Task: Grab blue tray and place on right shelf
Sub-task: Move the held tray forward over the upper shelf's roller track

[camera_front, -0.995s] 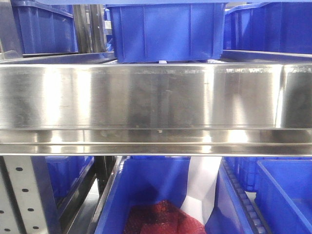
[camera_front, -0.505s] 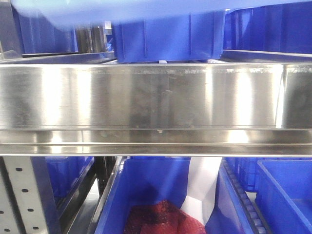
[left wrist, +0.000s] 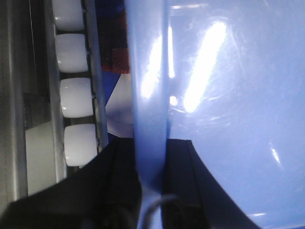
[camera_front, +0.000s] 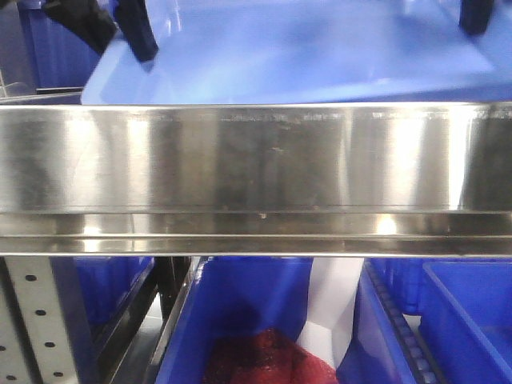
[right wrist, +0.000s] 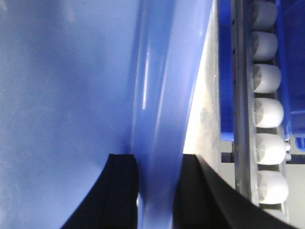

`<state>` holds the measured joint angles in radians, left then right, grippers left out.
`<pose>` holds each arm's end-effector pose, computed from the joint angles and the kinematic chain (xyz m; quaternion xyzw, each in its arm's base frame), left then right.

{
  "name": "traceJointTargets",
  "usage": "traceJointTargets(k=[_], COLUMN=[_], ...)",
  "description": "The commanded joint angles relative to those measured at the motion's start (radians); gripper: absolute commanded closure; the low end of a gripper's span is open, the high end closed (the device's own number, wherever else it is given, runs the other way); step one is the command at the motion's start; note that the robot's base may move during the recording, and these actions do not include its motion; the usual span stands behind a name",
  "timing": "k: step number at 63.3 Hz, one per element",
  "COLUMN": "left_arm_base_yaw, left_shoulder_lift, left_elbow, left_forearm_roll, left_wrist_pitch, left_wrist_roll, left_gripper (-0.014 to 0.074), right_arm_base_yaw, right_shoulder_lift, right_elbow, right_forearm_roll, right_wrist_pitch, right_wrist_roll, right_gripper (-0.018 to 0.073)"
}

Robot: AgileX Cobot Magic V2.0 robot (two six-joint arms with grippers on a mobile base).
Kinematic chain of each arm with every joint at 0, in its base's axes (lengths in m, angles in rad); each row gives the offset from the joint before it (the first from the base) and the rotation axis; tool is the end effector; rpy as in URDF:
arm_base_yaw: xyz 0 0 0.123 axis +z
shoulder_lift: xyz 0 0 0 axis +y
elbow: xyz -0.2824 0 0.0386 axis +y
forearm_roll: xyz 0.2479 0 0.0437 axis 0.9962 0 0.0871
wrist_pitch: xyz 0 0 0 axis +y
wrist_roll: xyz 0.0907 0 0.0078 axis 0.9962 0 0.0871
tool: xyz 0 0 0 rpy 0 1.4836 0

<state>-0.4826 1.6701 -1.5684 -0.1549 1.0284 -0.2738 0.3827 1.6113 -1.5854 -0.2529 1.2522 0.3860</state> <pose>0.3162 -0.1792 0.3407 0.0792 0.9594 -0.1652 0.2143 0.3165 0.1041 0.3590 -0.0146 0.9742 -0.0457 0.2205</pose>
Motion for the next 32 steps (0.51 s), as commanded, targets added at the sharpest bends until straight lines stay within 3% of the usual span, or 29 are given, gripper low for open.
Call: traceJointTargets(k=[1,8,18,26,32], left_arm_base_yaw=[-0.021,-0.021,-0.021,-0.021,-0.021], left_shoulder_lift=[-0.040,-0.040,-0.040,-0.040,-0.040], left_elbow=[-0.042,-0.042,-0.042,-0.042,-0.042], left_forearm_roll=[-0.086,-0.086,-0.072,-0.071,-0.068], left_wrist_pitch=[-0.097,-0.100,-0.100,-0.100,-0.090], left_wrist_roll=[0.024,0.025,0.025,0.042,0.049], left_gripper=[0.0601,0.0440,0.0160,0.0024,0.0022], right_arm_base_yaw=[0.014,0.014,0.014,0.014,0.014], right_shoulder_lift=[-0.026,-0.026,-0.026,-0.026,-0.027], right_elbow=[-0.037,-0.037,-0.037,-0.037,-0.037], right_forearm_roll=[0.076,0.077,0.072,0.059,0.048], right_wrist_pitch=[-0.056,-0.060,-0.063,-0.063,-0.064], right_wrist_roll=[-0.033,-0.033,-0.033,-0.033,-0.033], right_gripper=[0.0526,0.0358,-0.0060,-0.0036,-0.0036])
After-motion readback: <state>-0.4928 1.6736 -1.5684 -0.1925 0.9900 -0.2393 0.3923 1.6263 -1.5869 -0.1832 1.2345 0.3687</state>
